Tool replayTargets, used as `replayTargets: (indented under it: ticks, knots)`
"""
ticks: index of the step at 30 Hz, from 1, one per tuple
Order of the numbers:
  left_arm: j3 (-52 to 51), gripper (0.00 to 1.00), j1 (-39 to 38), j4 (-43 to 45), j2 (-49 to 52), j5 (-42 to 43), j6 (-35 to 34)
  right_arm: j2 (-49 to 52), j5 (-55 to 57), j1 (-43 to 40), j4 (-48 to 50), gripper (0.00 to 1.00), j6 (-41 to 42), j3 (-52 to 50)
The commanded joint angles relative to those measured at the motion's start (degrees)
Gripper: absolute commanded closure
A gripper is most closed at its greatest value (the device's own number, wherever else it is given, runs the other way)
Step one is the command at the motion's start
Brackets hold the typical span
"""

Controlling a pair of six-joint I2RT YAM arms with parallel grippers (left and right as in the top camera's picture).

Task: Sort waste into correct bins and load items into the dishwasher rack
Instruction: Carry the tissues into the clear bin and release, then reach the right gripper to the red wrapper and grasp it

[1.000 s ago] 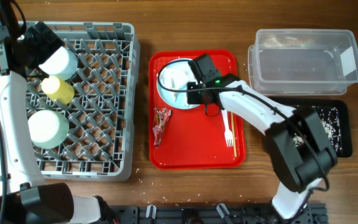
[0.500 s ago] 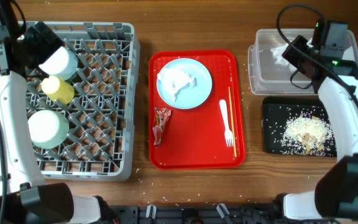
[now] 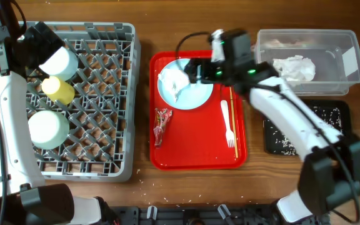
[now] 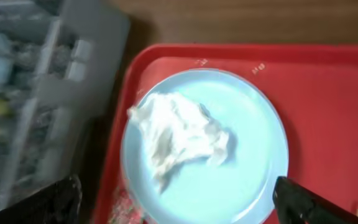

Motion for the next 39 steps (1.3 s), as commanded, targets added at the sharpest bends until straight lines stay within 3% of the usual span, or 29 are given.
replayTargets:
  ticks: [1,5,11,14,15,18,21,26,29,30,31,33,36,39]
  knots:
    - [-0.3,0.0,-0.1,0.1,0.0,0.3,-0.5,8.1,14.3,4.7,5.4,0.01,1.5,0.0]
    - [-0.3,0.0,-0.1,0.1,0.0,0.3,-0.5,15.3,11.4,5.3,9.3,0.05,1.7,0.0]
    - [-0.3,0.0,-0.1,0.1,0.0,0.3,-0.5,17.4,9.9,5.4,10.4,0.9,1.7,0.0]
    - [-0.3,0.0,-0.1,0.1,0.0,0.3,-0.5,17.5,9.9,5.4,10.0,0.84,1.7,0.0]
    - [-0.3,0.0,-0.1,0.1,0.0,0.3,-0.5,17.5,9.9,5.4,9.5,0.96,1.7,0.0]
    - [-0.3,0.0,-0.1,0.1,0.0,0.3,-0.5,16.5,10.1,5.2,7.4,0.96,6.4,0.0]
    - [-0.3,0.0,-0.1,0.1,0.0,0.3,-0.5,9.1,11.3,1.4,7.0,0.96,12.2,0.1]
    - [-0.3,0.0,-0.1,0.1,0.0,0.3,-0.5,-6.7,21.3,-14.1,-0.5,0.96,11.9,0.1]
    - [-0.3,0.0,-0.1,0.1,0.0,0.3,-0.5,-7.7,22.0,-26.3,-4.7,0.96,8.8,0.0]
    - [-0.3,0.0,-0.1,0.1,0.0,0.3,-0.5,-6.0,21.1,-30.6,-6.0,0.75,7.9,-0.7]
    - [-0.3,0.0,-0.1,0.1,0.0,0.3,-0.5,-5.1,20.5,-31.6,-5.9,0.63,6.8,-0.9]
    - [-0.3,0.0,-0.1,0.1,0.0,0.3,-0.5,-2.2,16.5,-32.7,-5.3,0.18,1.1,-0.9]
    - [-0.3,0.0,-0.1,0.1,0.0,0.3,-0.5,-1.7,9.0,-32.6,-8.1,0.15,-1.0,-0.9]
    - [-0.3,0.0,-0.1,0.1,0.0,0.3,-0.5,-5.8,-8.2,-32.1,-11.5,0.3,-1.4,-0.9]
